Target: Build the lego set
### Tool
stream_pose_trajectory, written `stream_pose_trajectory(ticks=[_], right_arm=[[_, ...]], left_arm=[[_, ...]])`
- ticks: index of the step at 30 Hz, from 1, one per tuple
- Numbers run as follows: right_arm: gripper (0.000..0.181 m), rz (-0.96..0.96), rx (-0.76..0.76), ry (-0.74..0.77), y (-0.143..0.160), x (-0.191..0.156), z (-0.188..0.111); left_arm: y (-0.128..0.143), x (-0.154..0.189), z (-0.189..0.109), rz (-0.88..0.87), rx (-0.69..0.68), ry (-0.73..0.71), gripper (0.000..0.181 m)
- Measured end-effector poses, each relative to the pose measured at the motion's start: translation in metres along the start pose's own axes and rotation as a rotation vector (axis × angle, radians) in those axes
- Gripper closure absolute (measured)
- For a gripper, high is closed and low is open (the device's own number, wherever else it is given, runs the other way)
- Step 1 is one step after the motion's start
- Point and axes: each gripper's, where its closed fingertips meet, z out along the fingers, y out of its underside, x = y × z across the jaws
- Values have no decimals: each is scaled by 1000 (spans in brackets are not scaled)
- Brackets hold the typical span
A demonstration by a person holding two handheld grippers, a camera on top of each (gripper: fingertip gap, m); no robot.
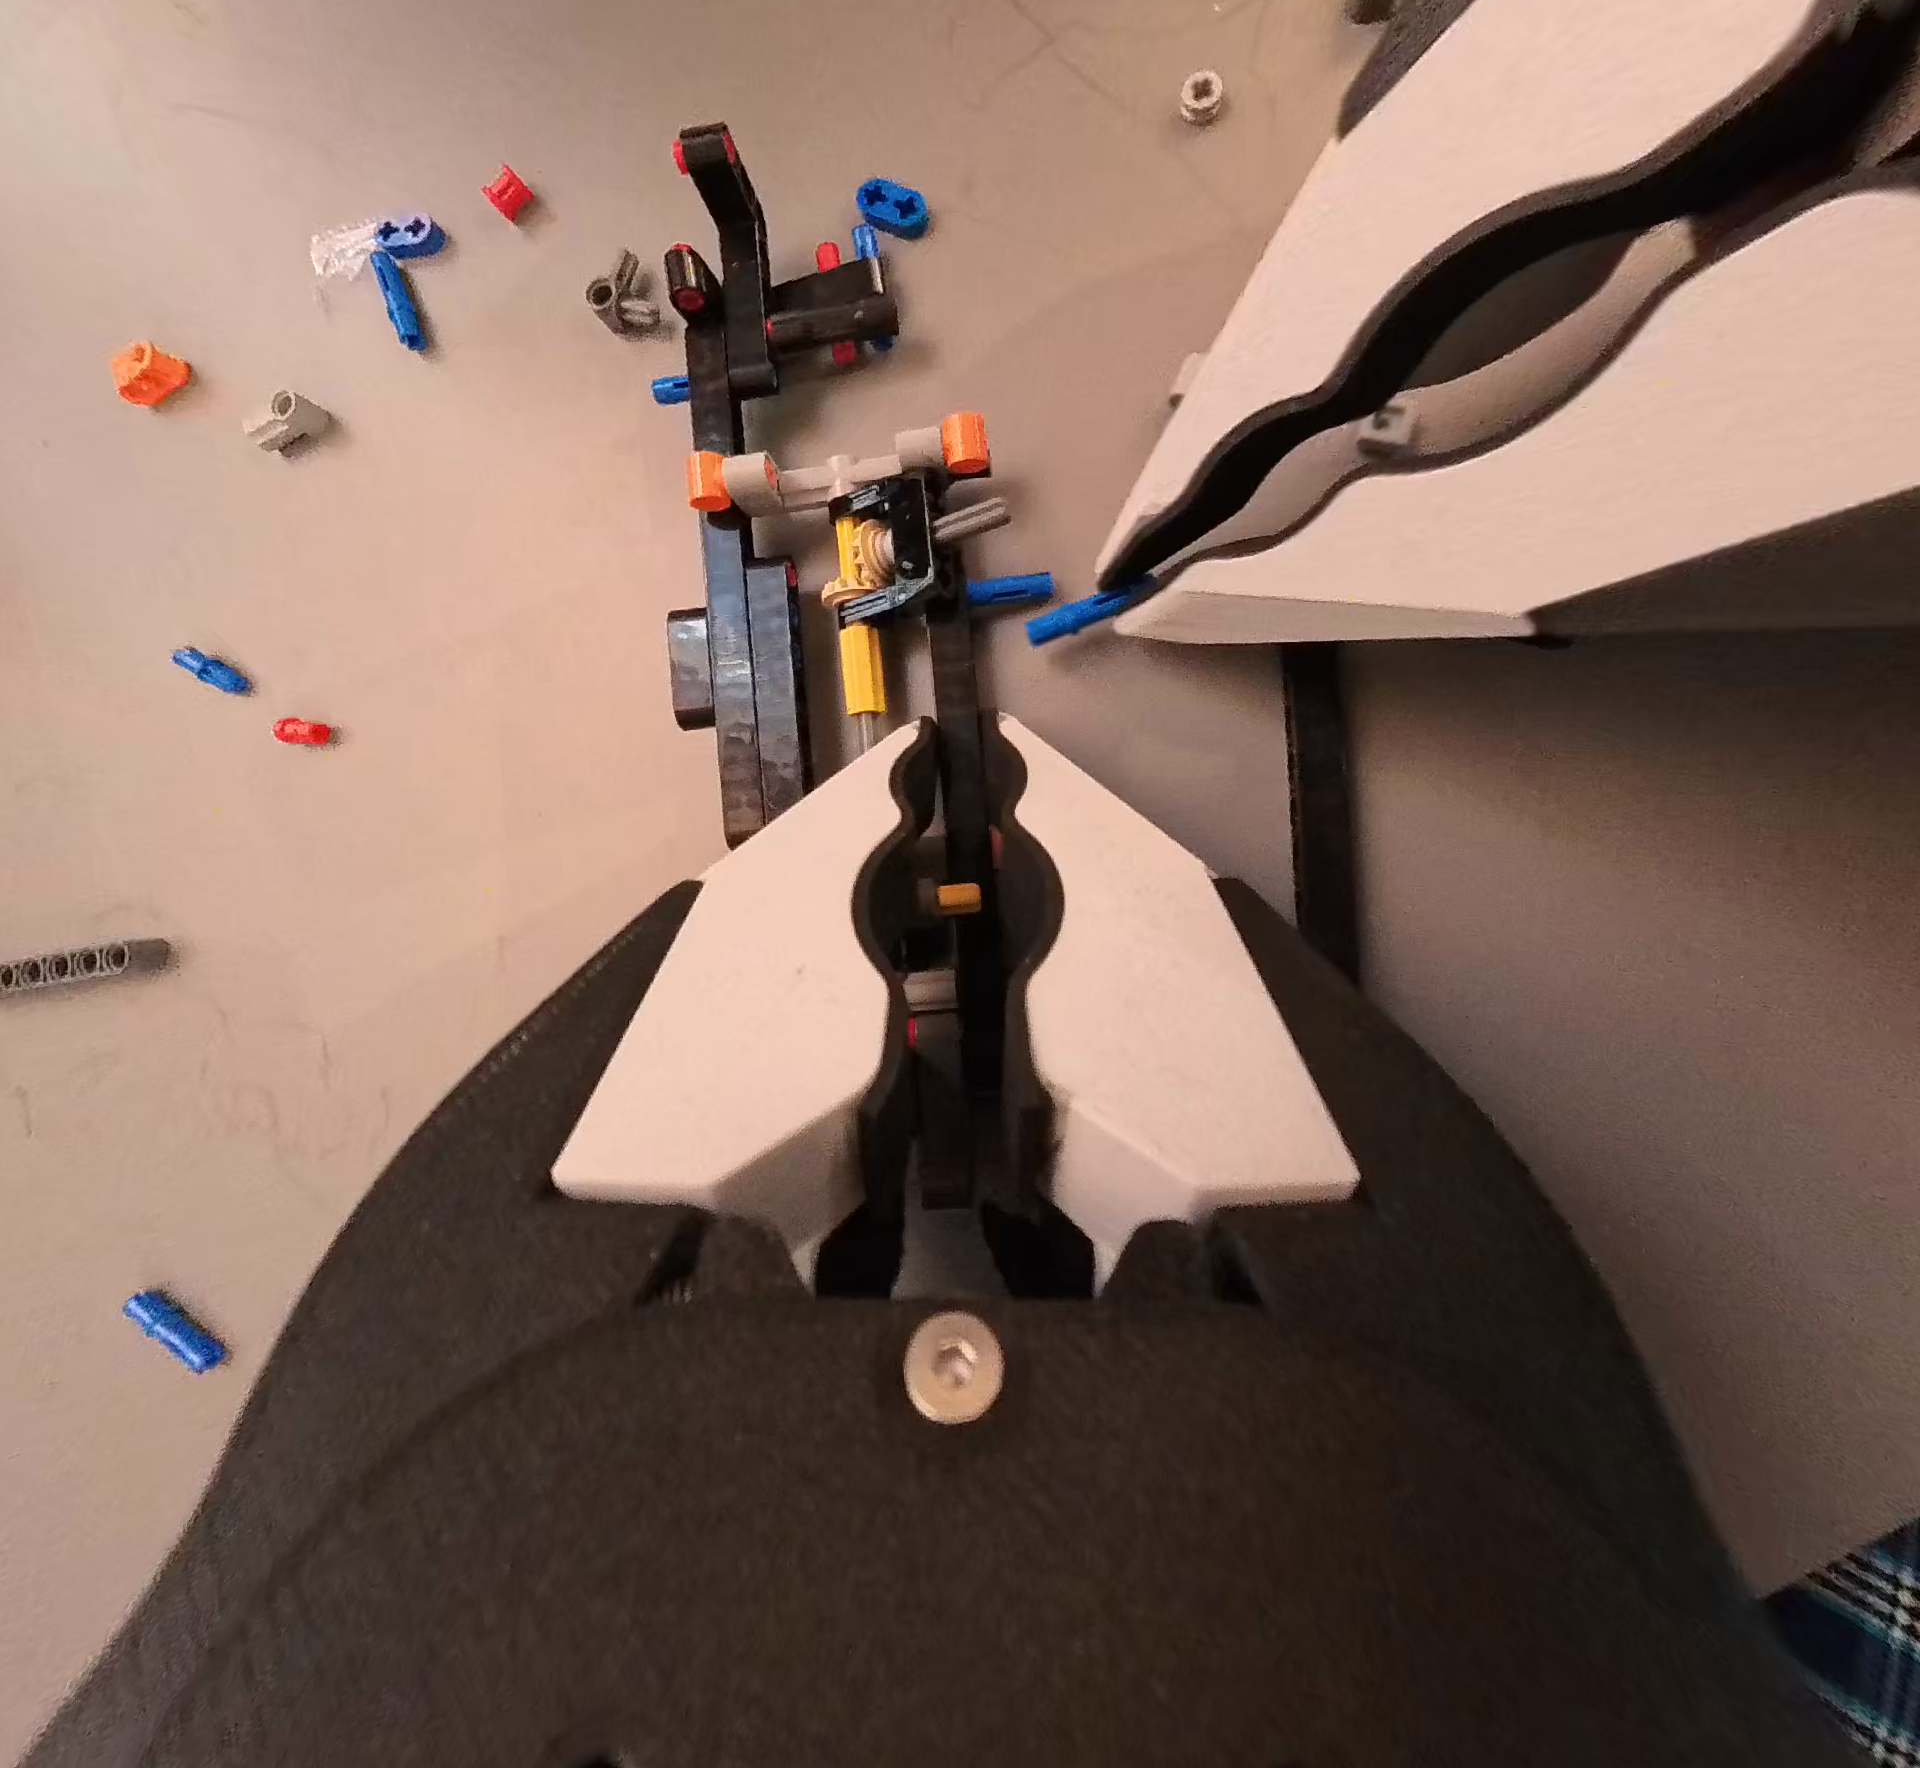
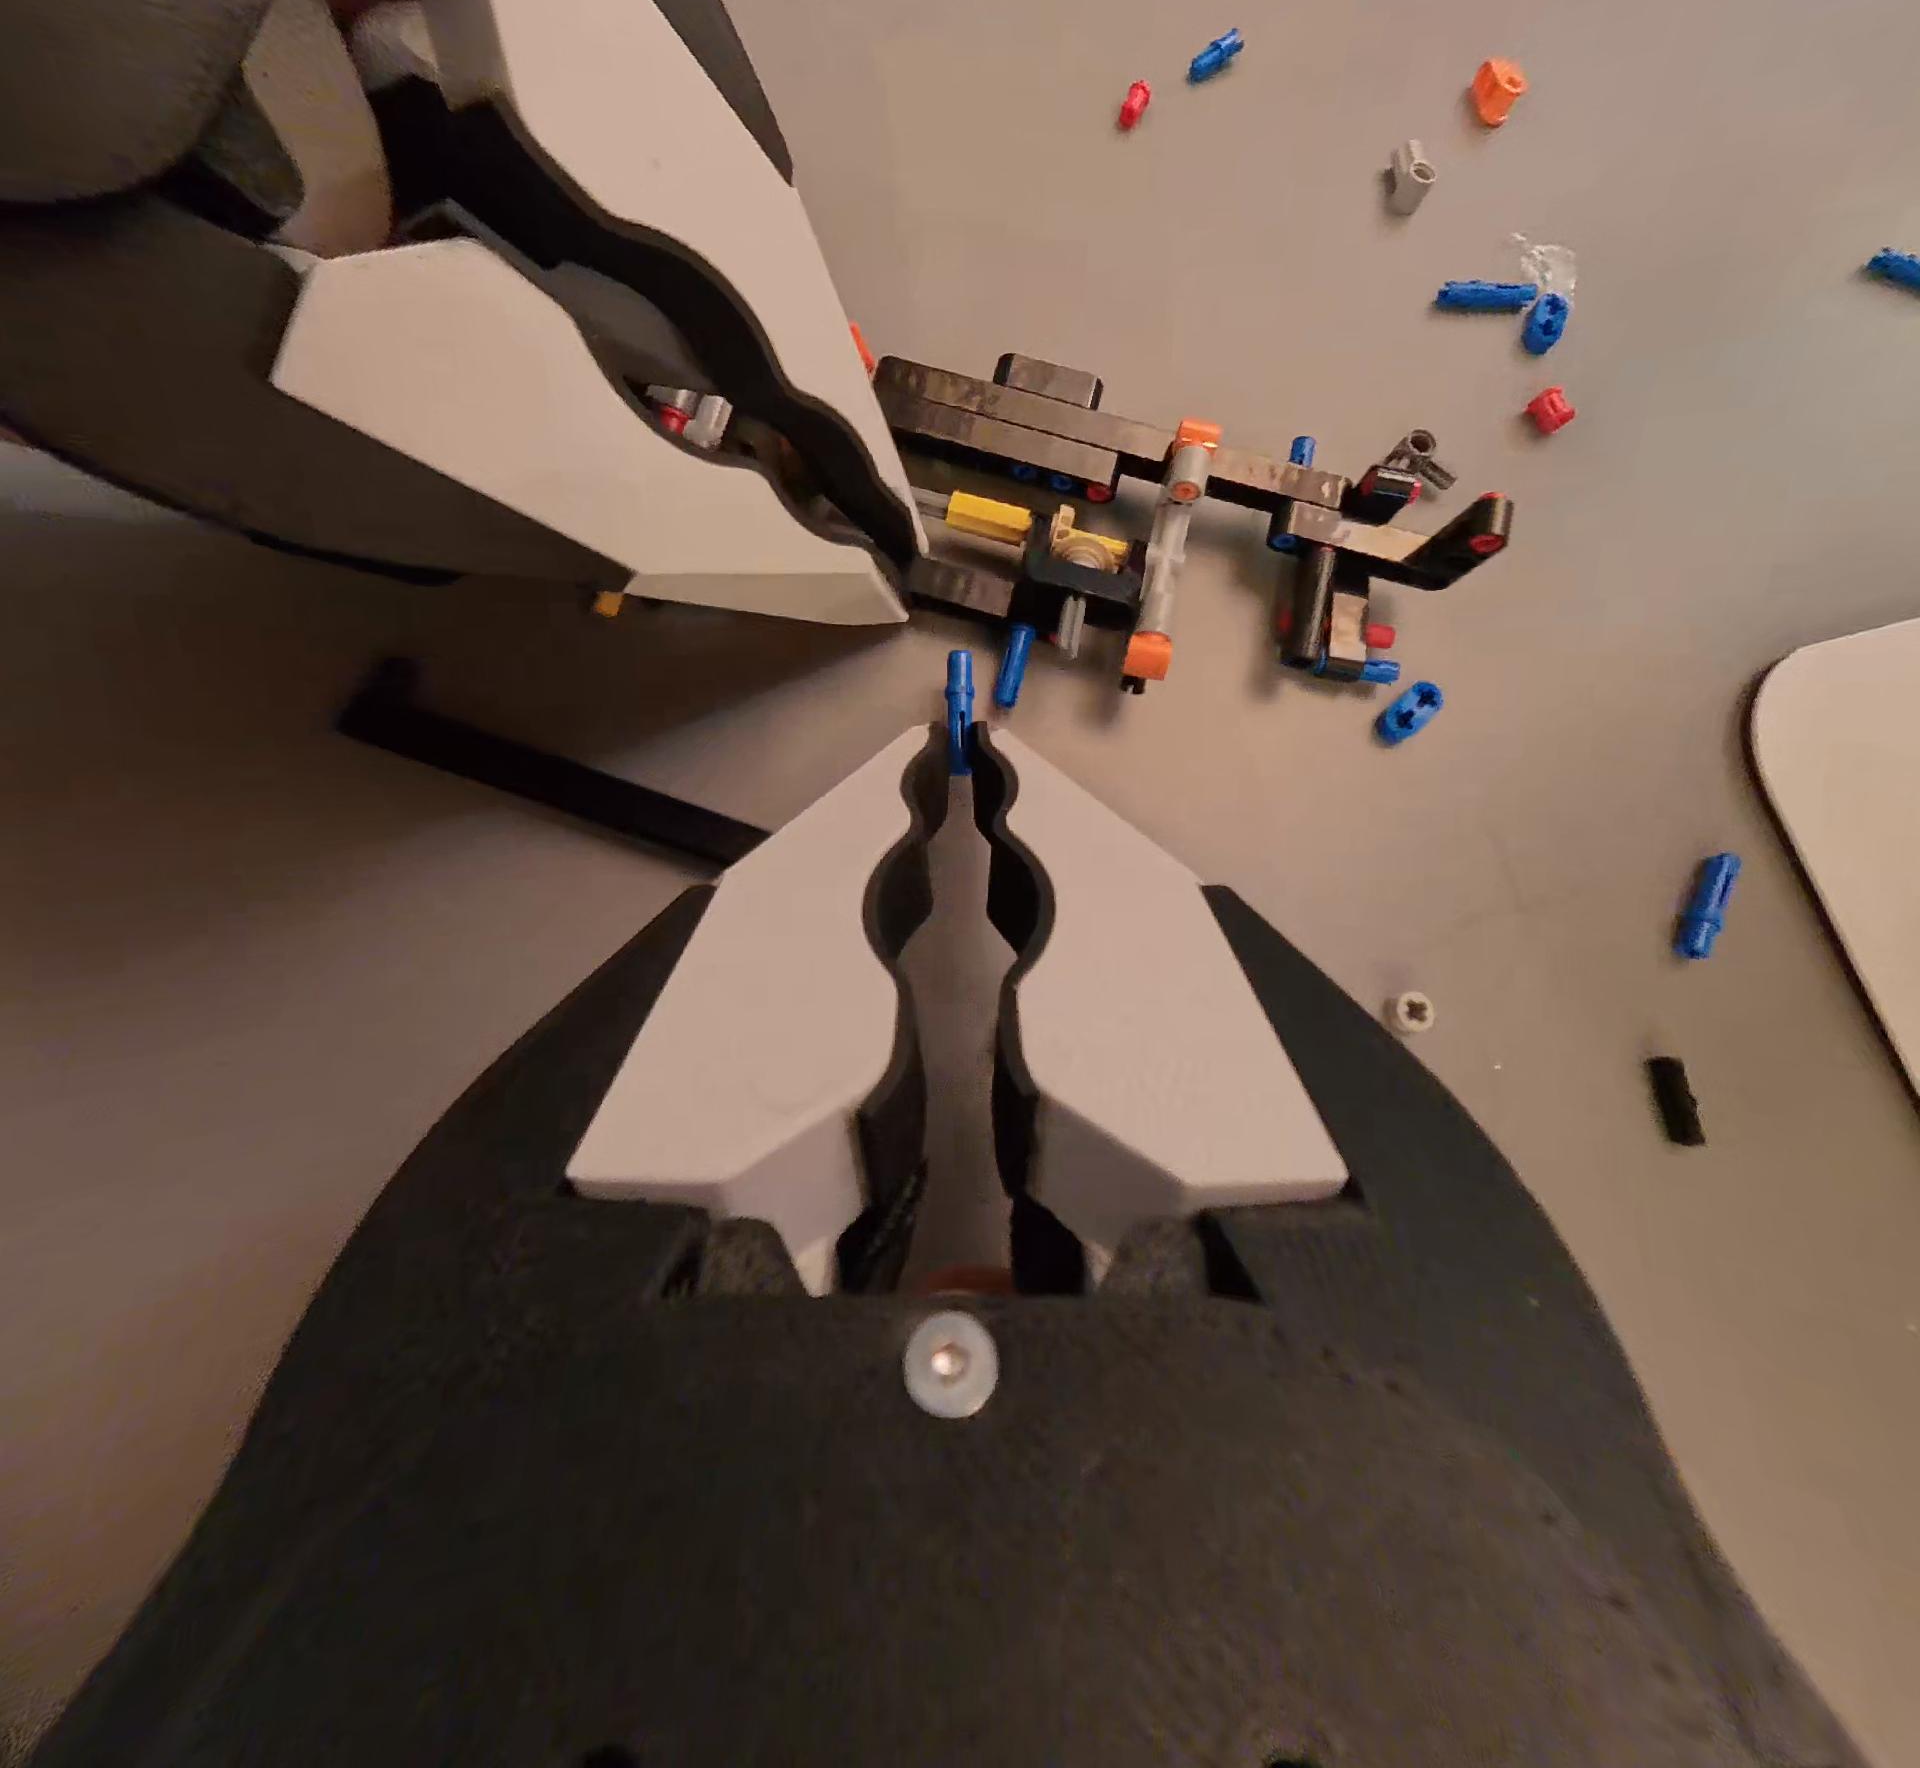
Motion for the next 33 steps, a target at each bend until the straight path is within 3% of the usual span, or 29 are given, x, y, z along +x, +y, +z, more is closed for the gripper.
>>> stream_pose_trajectory(ticks=[1,19,33], right_arm=[[180,-6,2,10,0,2,2],[180,-44,-5,89,-7,10,16],[180,-12,0,113,-9,16,16]], left_arm=[[0,0,0,-3,-1,-1,175],[-4,-6,1,-191,19,60,175],[-7,-8,4,-179,18,13,175]])
